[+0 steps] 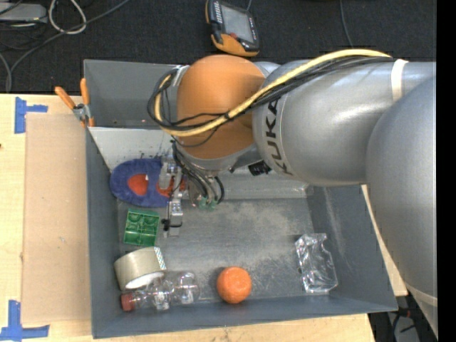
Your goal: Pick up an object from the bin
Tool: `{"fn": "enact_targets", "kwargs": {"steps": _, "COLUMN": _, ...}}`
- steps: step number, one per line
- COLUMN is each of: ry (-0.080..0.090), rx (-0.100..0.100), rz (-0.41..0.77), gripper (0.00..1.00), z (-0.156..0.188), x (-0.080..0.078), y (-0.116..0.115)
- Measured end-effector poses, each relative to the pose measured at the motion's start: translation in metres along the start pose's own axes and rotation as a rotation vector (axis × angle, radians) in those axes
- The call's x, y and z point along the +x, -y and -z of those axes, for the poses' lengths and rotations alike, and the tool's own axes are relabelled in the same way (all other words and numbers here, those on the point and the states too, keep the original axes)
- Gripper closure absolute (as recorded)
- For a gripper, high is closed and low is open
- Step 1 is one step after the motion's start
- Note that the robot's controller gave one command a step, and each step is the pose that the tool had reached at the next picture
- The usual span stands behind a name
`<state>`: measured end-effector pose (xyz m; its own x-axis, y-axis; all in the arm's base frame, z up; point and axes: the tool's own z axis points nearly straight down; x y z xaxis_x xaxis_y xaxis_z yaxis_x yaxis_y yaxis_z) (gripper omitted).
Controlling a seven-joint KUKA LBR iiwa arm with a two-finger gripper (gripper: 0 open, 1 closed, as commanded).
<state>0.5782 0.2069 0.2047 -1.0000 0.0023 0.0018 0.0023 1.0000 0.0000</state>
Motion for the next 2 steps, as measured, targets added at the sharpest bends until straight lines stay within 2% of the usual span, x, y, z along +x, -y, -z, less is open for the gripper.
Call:
{"fn": "enact_targets", "kwargs": {"steps": 1, "ry": 0.015, "rx": 0.005, "rz": 0.234, "gripper": 0.0, "z": -0.097, "x": -0.009, "y": -0.03}}
{"fn": "enact_targets", "kwargs": {"steps": 2, "ry": -0.001, "rx": -0.001, "rz": 0.215, "gripper": 0.0, "z": -0.081, "x": 0.001, "y": -0.024}}
